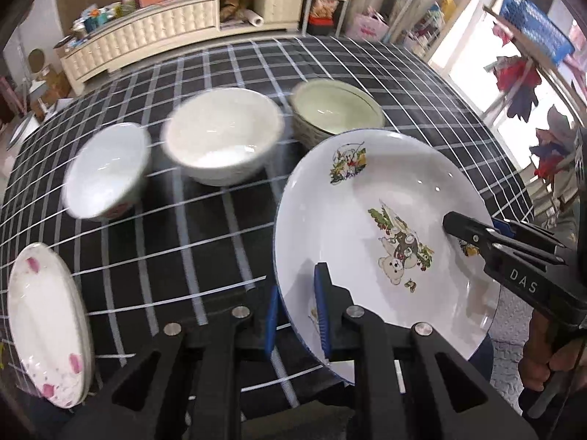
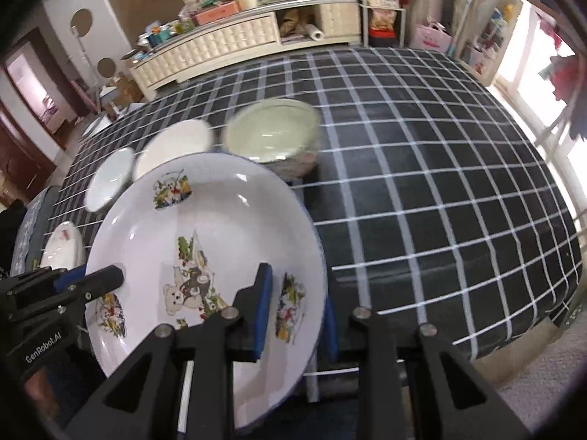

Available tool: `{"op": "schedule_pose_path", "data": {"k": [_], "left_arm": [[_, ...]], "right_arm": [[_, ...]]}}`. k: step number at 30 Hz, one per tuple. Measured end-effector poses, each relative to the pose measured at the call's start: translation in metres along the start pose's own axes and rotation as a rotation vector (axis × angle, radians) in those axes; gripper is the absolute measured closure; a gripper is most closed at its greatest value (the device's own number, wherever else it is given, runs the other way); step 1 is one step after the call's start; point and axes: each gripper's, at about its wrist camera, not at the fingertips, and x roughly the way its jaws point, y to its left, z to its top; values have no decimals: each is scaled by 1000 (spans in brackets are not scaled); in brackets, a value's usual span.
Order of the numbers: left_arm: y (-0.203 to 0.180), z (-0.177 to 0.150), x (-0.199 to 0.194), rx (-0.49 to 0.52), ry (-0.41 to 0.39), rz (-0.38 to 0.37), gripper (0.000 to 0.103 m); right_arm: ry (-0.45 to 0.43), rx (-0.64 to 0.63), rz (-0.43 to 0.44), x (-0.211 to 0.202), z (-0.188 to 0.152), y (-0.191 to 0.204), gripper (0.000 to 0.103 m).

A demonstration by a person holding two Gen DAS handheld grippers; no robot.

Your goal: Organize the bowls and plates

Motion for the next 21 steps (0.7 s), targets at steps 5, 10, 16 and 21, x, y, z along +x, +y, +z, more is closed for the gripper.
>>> {"op": "schedule_pose_path", "data": {"k": [5,10,16,21], "left_arm": [[47,-13,-28,-73,-30,19,88],[94,-31,-50,-129,-49,59,88],[160,-52,-71,-217,-66,105,88],[207,-71,-84,-289,-69,142,88]], "right_arm": [[-4,-56,29,4,4,45,74],[7,-114,83,17,7,99,74],[29,-210,128,33,11,163,74],[62,-287,162,49,8,210,74]]}}
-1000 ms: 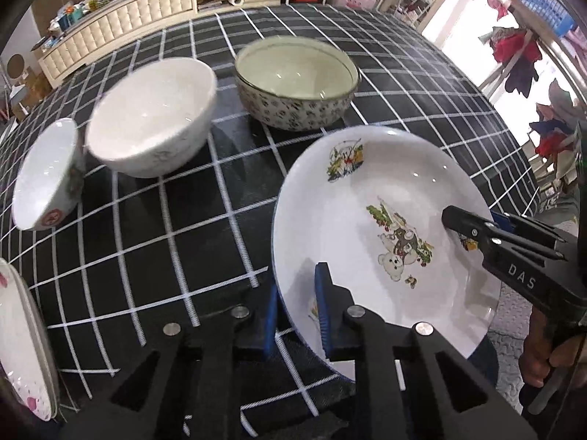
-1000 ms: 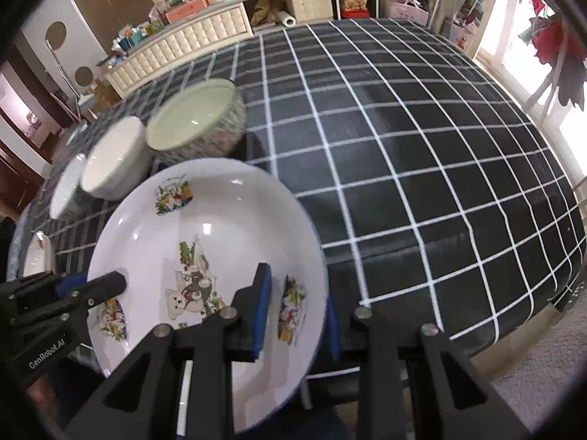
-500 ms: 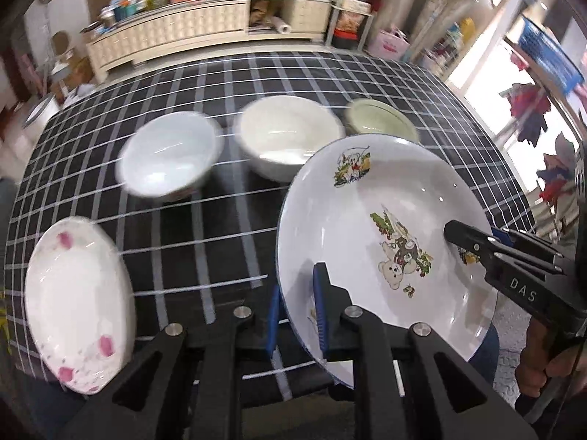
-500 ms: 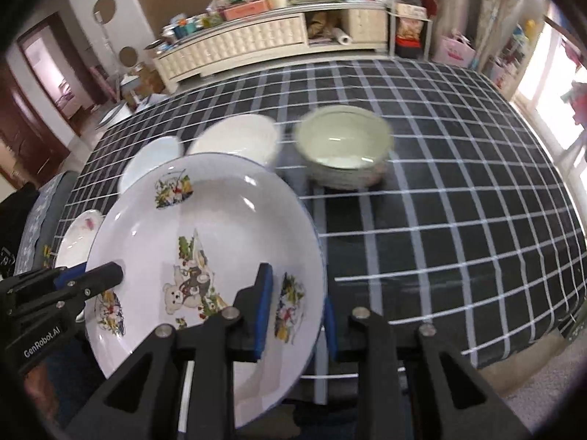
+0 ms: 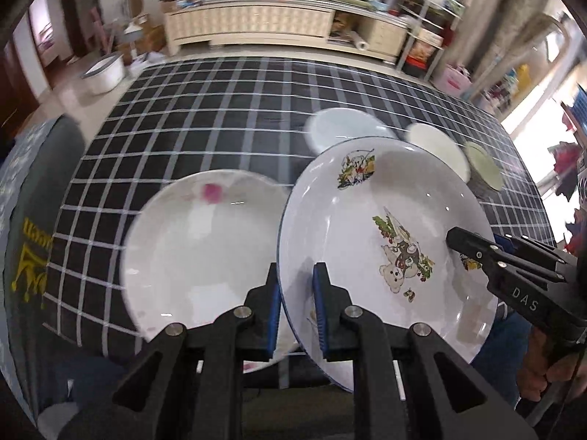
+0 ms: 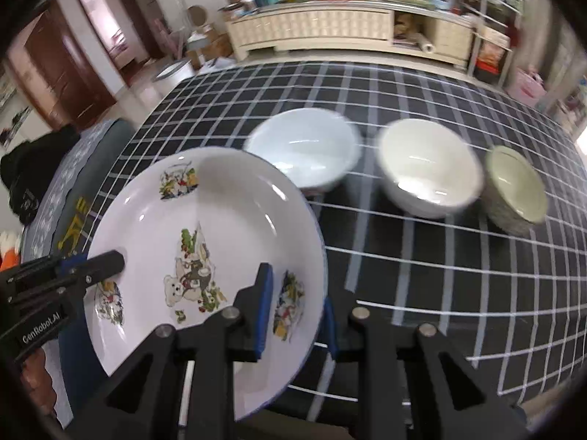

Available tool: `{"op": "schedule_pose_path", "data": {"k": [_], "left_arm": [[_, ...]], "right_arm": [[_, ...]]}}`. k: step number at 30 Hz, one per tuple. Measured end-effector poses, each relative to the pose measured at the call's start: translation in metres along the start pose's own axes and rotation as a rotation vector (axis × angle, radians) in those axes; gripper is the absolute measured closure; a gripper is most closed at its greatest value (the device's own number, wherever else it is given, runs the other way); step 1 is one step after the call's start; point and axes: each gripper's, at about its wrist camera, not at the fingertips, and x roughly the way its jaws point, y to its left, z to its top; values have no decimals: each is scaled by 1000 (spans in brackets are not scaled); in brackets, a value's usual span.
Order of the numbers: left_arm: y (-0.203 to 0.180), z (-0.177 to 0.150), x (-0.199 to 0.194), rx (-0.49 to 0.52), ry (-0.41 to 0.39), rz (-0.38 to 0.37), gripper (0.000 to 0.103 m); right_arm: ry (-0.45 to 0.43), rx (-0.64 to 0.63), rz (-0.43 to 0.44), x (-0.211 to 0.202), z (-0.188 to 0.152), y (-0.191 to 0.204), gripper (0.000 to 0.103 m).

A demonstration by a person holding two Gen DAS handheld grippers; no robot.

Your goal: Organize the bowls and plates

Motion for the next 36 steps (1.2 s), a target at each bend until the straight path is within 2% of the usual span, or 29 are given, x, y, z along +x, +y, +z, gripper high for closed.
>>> {"op": "schedule_pose_path", "data": {"k": [6,15,27,36], "left_arm": [[58,-12,-5,-86,4,43,89],[105,-26,1,-159,30,60,89],[126,-25,32,-192,77,41,89],[129,-20,34,-197,69,35,89]], "right_arm": [[36,-70,25,24,8,40,74],[88,-116,25,54,10,74,74],[128,-146,-29,76,10,84,74],[126,-153,-37,81,15,86,74]]}}
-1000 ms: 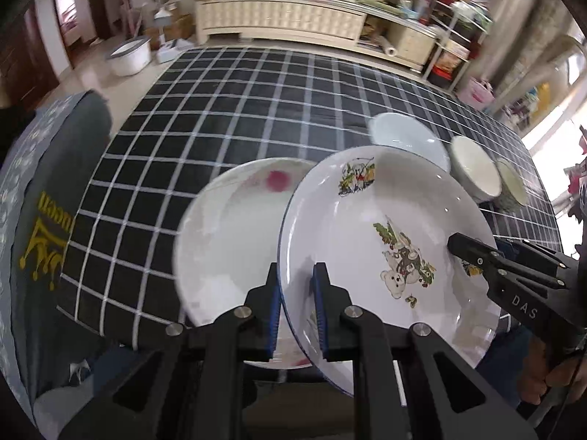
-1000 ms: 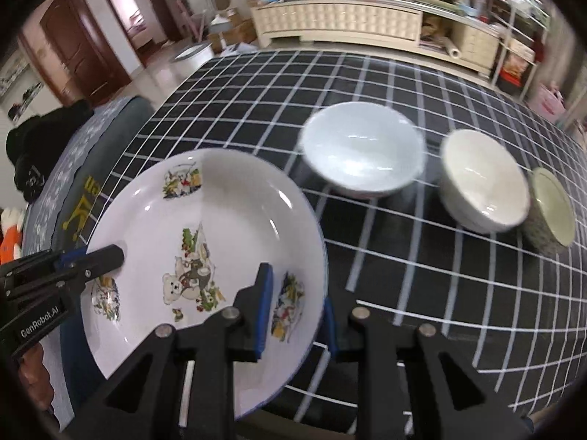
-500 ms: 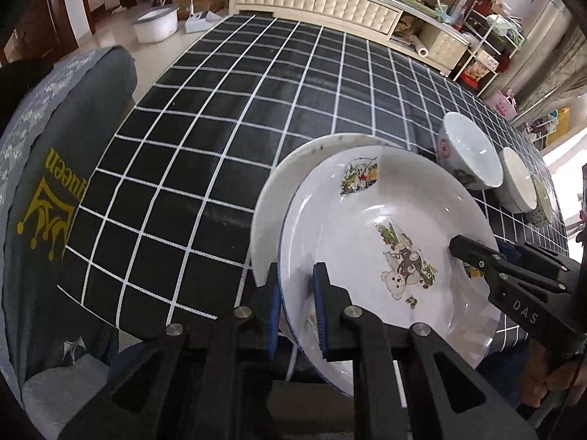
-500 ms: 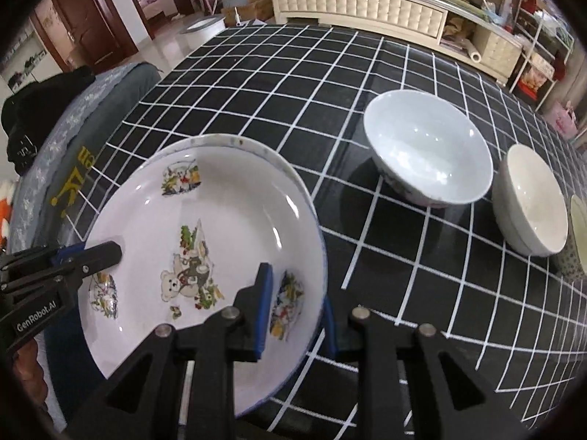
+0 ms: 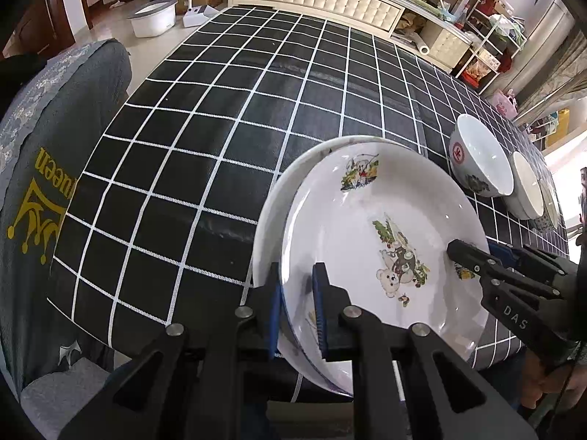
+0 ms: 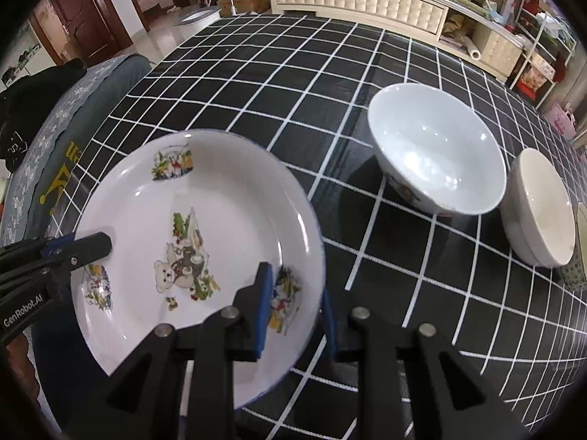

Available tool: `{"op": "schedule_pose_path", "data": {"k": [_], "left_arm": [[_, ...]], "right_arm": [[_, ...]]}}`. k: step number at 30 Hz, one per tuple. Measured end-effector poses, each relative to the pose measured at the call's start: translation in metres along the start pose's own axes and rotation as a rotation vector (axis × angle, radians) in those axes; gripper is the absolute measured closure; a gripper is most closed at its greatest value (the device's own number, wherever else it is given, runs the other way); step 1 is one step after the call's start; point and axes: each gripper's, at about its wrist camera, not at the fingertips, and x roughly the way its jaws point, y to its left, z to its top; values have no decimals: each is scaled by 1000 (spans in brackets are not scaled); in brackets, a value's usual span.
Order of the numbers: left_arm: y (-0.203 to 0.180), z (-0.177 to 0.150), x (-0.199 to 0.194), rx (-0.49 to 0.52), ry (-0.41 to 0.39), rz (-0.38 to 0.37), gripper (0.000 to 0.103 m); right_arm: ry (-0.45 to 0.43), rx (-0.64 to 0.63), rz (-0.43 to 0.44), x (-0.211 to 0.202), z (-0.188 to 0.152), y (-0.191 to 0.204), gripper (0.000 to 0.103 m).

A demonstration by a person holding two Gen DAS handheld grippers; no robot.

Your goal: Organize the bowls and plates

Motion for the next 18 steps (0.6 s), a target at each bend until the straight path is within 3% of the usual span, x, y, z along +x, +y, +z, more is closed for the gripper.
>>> {"op": "schedule_pose_path", "data": {"k": [18], "left_arm": [[3,-3,-5,-17,-4,-4,89]], "right_arm": [[-9,-26,-17,0,-2,3,72]]}}
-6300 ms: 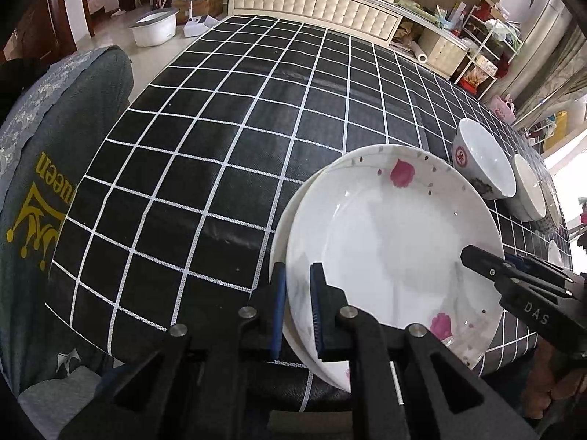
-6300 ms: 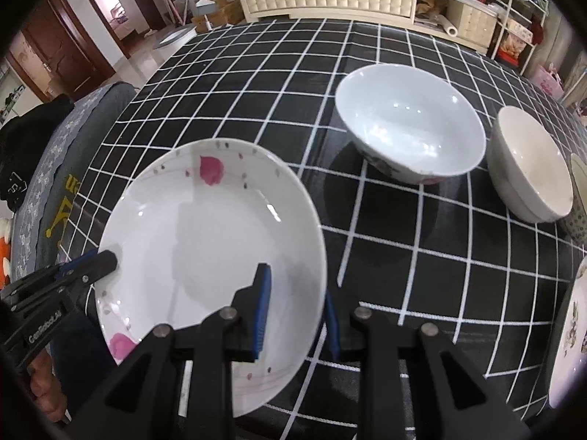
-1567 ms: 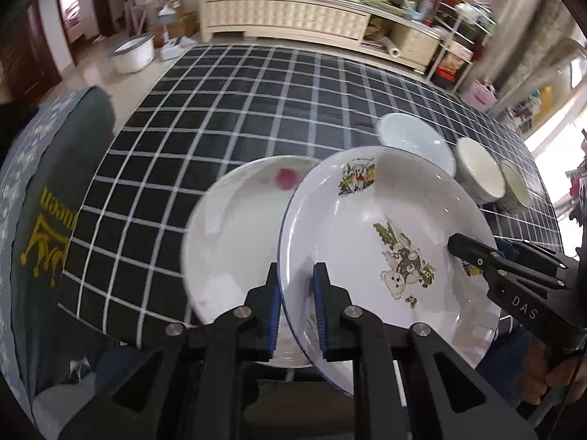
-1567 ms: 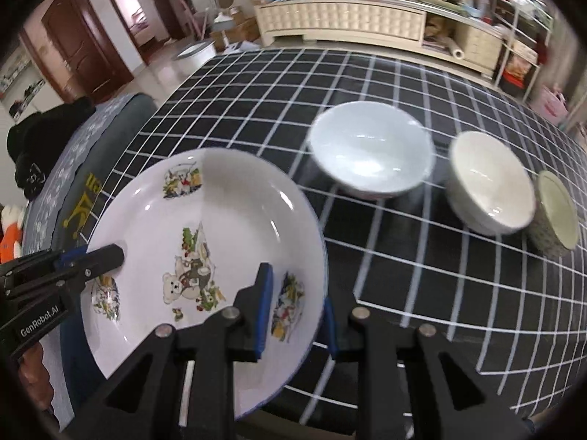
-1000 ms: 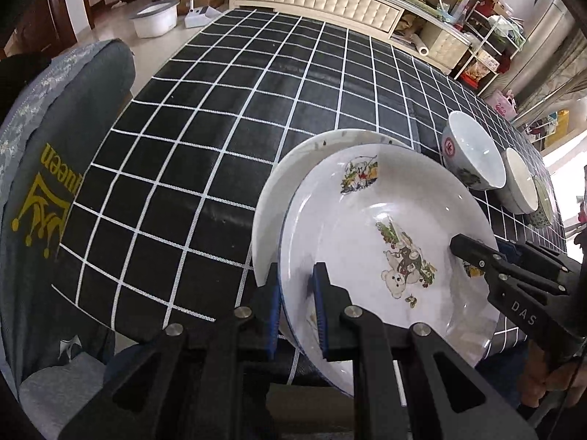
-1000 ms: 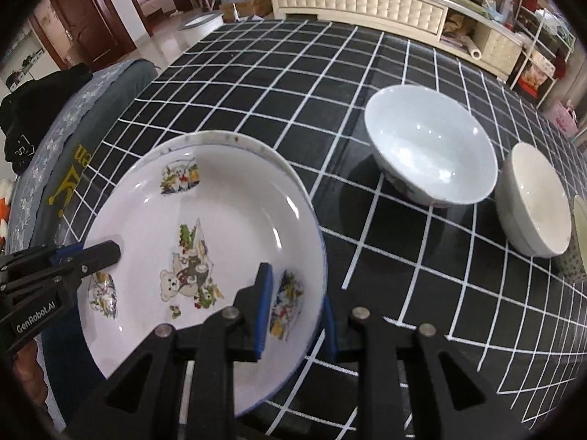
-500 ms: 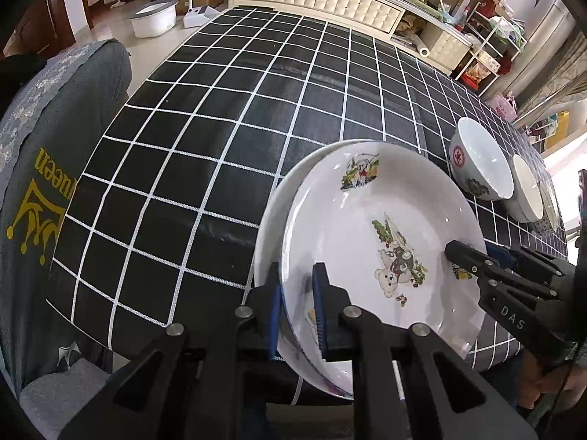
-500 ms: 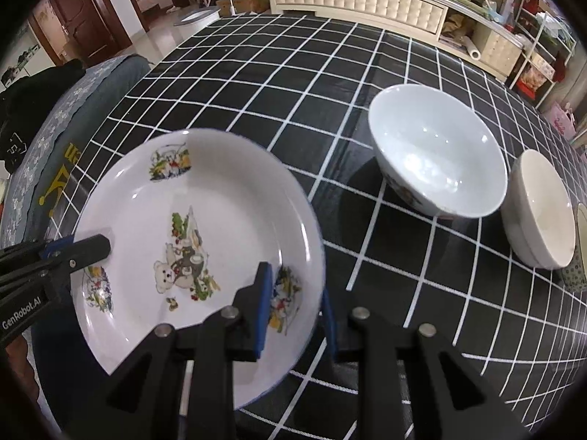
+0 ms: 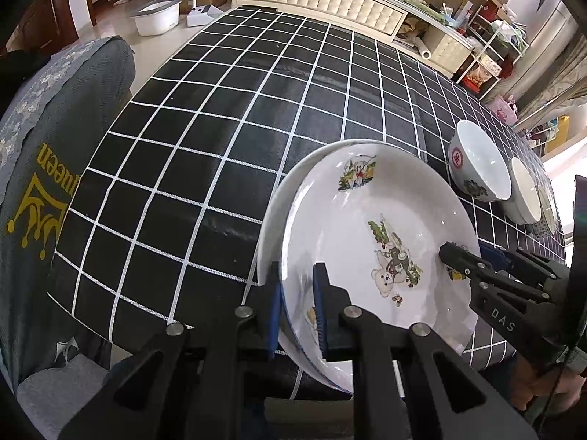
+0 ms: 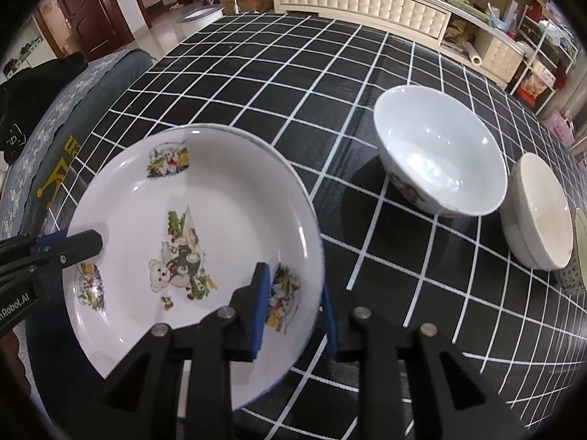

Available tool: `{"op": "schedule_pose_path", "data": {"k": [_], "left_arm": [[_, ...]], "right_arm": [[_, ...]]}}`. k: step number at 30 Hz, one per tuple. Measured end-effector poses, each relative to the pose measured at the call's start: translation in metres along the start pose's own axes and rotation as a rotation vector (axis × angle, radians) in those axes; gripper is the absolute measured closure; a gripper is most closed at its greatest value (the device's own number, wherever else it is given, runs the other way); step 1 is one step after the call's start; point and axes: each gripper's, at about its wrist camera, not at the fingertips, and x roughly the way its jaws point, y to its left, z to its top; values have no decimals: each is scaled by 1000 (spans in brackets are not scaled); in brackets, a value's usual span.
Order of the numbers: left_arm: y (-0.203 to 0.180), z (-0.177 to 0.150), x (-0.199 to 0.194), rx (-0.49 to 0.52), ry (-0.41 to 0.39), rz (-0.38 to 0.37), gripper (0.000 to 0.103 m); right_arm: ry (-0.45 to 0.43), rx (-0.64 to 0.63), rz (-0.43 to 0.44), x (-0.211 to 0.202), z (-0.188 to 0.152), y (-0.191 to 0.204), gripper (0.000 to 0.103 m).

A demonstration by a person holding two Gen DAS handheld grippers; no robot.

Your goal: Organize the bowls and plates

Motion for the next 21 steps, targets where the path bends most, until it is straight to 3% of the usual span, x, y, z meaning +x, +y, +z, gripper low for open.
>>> {"op": "schedule_pose_path", "data": {"k": [5,8,10,12,17,21], "left_arm": [[1,-1,-5,-12,-3,4,88],[-4,-2,-13,7,-16,25,78],[-11,-2,-21,39,-45,71,69],[-18,-2,-30,61,-71,89,69],[-32,-4,-50,81,-113,73,64],[-49,-7,-63,106,-138,54,60]], "right_arm": [[-18,26,-6,-8,-4,-8,62],[-31,19,-11,-15,-7,-10,55],[-57,28,-30,-25,-10,-14,47],[-75,53,-29,-33,-12,-19,33],[-73,114,18,-49,-16,-37,30],[-129,167,72,-70,-28,-51,29]]}}
